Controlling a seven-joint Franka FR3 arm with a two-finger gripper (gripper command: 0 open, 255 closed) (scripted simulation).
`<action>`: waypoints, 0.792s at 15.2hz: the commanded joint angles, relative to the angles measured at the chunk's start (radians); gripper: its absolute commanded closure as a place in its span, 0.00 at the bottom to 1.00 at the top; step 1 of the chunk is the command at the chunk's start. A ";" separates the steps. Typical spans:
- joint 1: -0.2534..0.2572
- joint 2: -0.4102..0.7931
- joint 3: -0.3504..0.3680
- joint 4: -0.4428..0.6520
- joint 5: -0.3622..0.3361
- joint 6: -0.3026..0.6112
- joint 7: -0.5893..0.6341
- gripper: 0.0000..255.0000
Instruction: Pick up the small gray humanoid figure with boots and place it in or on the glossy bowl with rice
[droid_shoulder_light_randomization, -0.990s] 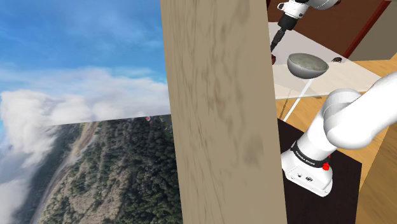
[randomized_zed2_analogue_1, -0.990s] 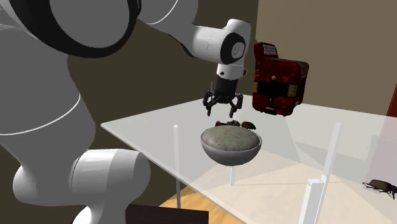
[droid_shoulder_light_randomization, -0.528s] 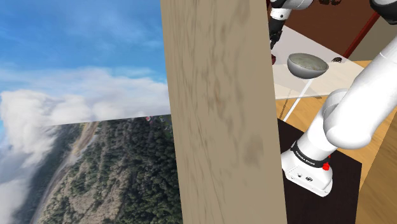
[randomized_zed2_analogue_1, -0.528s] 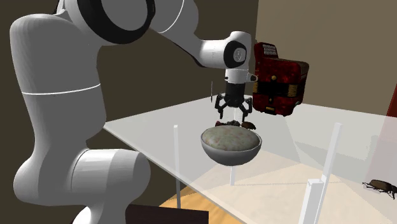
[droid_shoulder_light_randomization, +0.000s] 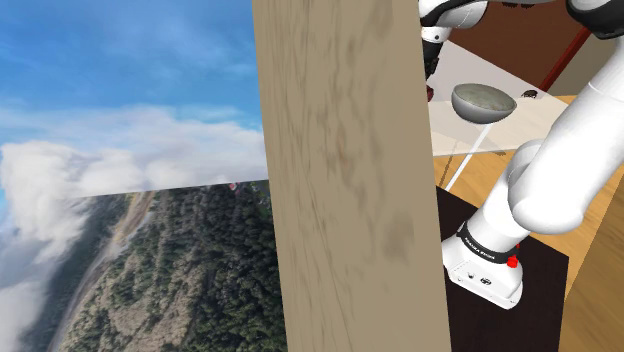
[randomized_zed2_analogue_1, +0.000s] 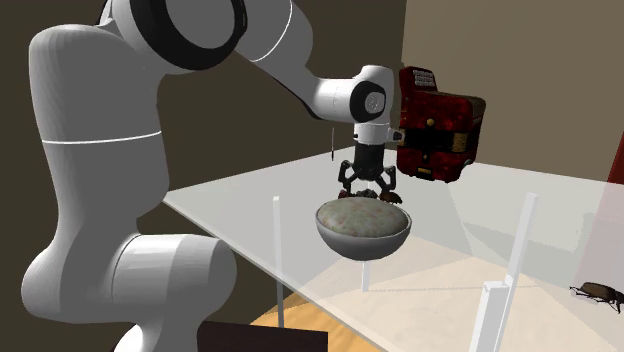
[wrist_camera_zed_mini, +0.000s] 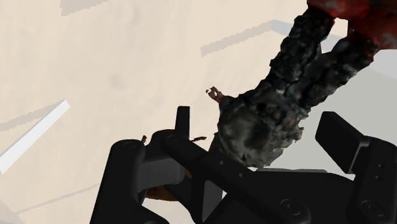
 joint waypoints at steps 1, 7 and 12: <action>0.000 0.002 0.000 -0.002 0.001 0.003 -0.001 0.00; 0.000 0.002 0.000 -0.001 0.001 0.003 -0.001 1.00; 0.000 0.001 0.000 -0.002 0.001 0.003 -0.001 1.00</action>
